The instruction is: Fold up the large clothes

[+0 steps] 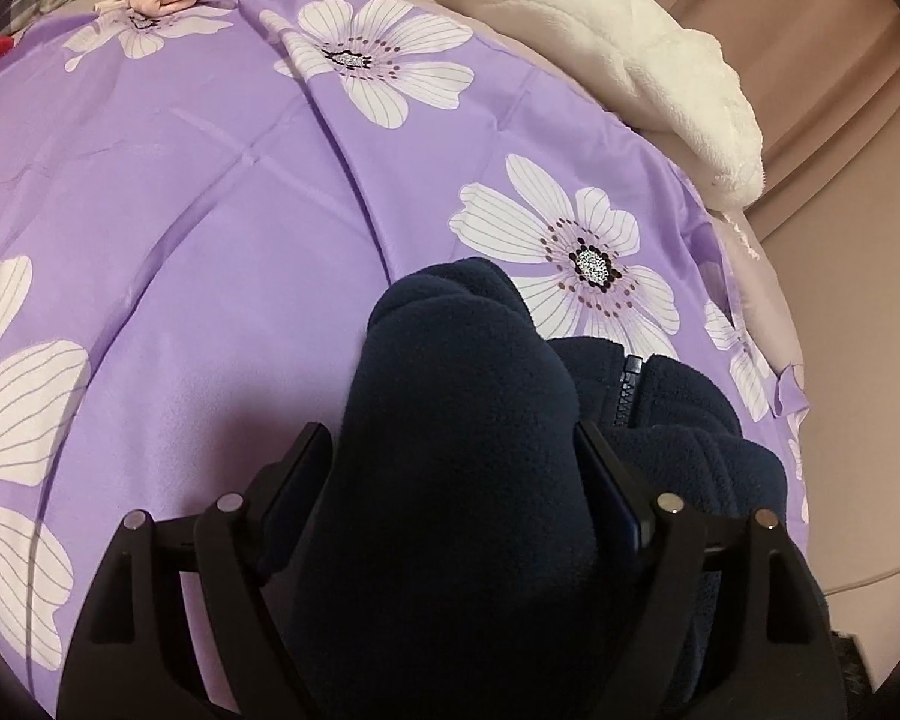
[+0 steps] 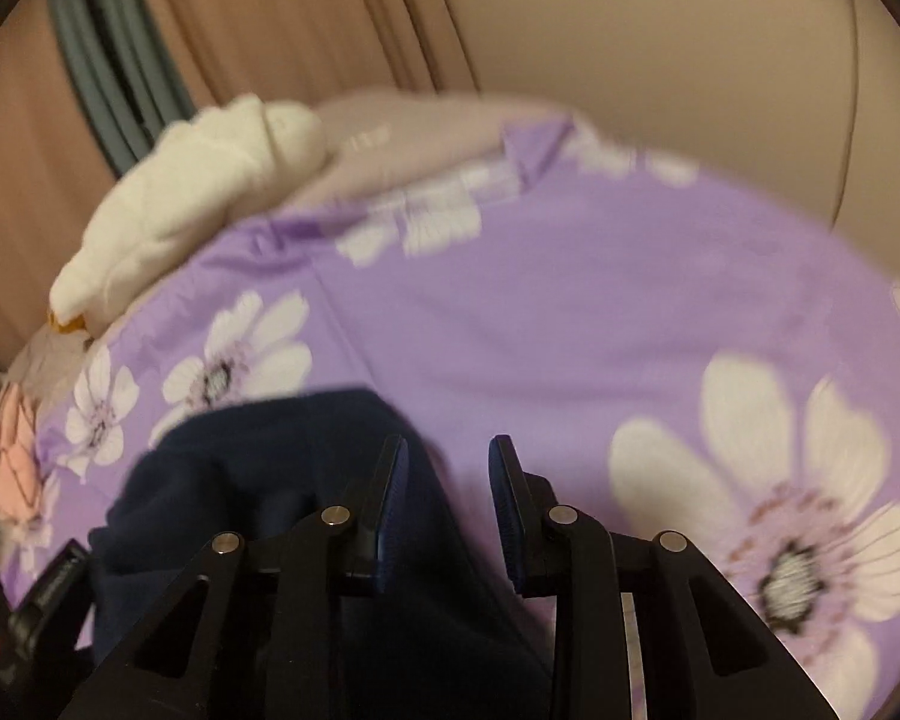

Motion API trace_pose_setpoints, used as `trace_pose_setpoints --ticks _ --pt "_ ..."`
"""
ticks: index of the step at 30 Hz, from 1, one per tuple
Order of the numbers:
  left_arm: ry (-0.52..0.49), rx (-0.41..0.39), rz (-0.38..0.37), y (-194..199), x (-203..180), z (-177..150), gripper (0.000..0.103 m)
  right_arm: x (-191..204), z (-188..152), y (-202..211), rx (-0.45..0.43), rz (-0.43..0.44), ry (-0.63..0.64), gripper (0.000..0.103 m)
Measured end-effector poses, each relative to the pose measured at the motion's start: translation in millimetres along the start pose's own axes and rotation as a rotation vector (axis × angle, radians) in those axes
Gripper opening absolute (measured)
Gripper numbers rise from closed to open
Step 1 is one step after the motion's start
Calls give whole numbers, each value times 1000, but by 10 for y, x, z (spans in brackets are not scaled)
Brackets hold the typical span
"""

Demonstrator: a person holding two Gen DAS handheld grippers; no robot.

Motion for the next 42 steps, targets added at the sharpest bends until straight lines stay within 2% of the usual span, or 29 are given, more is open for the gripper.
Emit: trace_pose_setpoints --ticks 5,7,10,11,12,13,14,15,16,17,18,21,27,33,36,39,40,41,42 --pt "1 -3 1 2 6 5 82 238 178 231 -17 66 5 29" --pt "1 -3 0 1 4 7 82 394 252 300 -50 93 27 30" --pt "21 9 -19 -24 33 12 82 678 245 25 -75 115 129 41" --pt "33 12 -25 -37 49 12 84 705 165 -185 -68 64 192 41" --pt "57 17 -37 -55 72 7 85 631 39 -399 -32 -47 247 41" --pt "74 22 -54 -72 76 -13 85 503 -99 -654 53 -170 273 41" --pt "73 22 -57 -74 61 -23 85 391 -194 -743 122 -217 261 36" --pt "71 19 -50 -58 46 -17 85 255 -246 -836 185 -184 195 36" --pt "66 11 -38 -35 36 -2 85 122 -201 -808 182 -63 72 36" --pt "54 5 -25 -25 18 -5 86 42 -182 -788 175 -37 18 36" --pt "46 1 -25 -20 3 -15 86 -110 -213 -798 188 -65 -37 36" --pt "41 -10 -18 -4 0 -16 87 -215 -261 -832 205 -16 -96 36" --pt "26 -21 18 -3 -7 -18 89 -158 -247 -757 174 -66 -43 36" --pt "5 -38 55 27 -5 -13 91 -117 -253 -756 162 -30 -53 36" --pt "16 -37 41 44 25 -10 93 -86 -246 -711 155 57 -75 37" --pt "68 14 -36 44 108 0 95 -96 -318 -698 244 157 -132 48" --pt "88 47 -66 51 147 2 95 -81 -326 -662 255 198 -146 57" --pt "106 76 -97 80 197 -6 96 -56 -316 -607 255 243 -151 70" --pt "118 84 -128 141 236 -16 96 -21 -295 -524 246 282 -136 75"
Point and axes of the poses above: each gripper's, at about its wrist camera, not at the fingertips, and y roughly against the way its jaws point, x to its left, z to its top, the point moved 7 cm from there along -y, roughly the way its jaws point, and after that the axes turned 10 degrees about z, right-handed, at the moved point
